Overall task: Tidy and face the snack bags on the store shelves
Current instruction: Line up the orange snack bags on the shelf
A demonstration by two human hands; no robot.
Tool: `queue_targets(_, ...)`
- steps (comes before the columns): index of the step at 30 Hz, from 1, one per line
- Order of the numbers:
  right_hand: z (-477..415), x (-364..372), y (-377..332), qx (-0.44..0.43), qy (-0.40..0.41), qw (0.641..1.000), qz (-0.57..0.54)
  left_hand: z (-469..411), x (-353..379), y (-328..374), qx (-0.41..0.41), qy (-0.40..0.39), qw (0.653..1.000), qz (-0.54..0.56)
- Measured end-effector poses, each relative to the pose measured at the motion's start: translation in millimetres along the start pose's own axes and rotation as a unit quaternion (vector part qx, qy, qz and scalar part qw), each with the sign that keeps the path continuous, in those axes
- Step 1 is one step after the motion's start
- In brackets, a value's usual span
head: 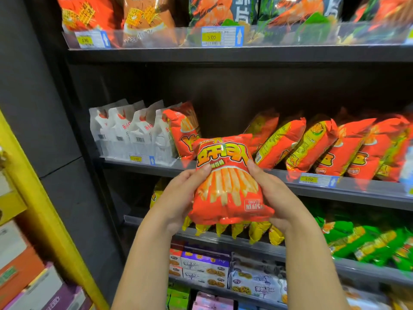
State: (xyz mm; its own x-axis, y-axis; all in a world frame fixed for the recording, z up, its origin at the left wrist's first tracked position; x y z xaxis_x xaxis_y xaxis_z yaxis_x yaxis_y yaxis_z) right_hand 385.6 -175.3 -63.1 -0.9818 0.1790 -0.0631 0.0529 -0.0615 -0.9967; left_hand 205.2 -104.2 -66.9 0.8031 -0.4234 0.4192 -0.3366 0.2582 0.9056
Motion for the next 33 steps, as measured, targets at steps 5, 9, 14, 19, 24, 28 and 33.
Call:
queue_targets(5,-4,1,-2,0.045,0.026,0.999,-0.002,-4,9,3,-0.052,0.016,0.998,0.032)
queue_targets(9,-6,4,-3,0.048,0.025,0.998,-0.028,-4,12,4,-0.047,0.016,0.999,0.021)
queue_targets(14,-6,4,0,0.018,0.023,0.997,-0.078,-2,8,8,0.003,0.039,0.999,-0.031)
queue_targets(19,-14,4,-2,-0.076,0.087,0.993,-0.003,6,7,23,0.193,0.12,0.964,-0.137)
queue_targets(24,-17,11,-4,-0.141,0.127,0.979,0.073,12,23,20,0.229,0.044,0.953,-0.195)
queue_targets(28,-15,17,-6,-0.166,0.109,0.977,0.076,8,28,11,0.198,0.011,0.956,-0.215)
queue_targets(33,-6,15,-6,-0.172,0.1,0.977,0.084,8,27,11,0.197,0.023,0.955,-0.22)
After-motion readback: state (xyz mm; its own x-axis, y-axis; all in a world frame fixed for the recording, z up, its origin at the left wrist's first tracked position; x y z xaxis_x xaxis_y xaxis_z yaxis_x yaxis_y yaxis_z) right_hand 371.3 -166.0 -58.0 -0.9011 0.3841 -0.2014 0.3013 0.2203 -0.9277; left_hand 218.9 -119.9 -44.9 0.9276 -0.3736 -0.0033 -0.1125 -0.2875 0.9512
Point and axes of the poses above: each hand's wrist, its own z-axis away from the middle knuckle, its own x-axis out of the palm, y = z × x, the point moved 4 cm from there along -z, towards the middle knuckle, and after that the axes turned 14 degrees about z, right-handed, at the moved point
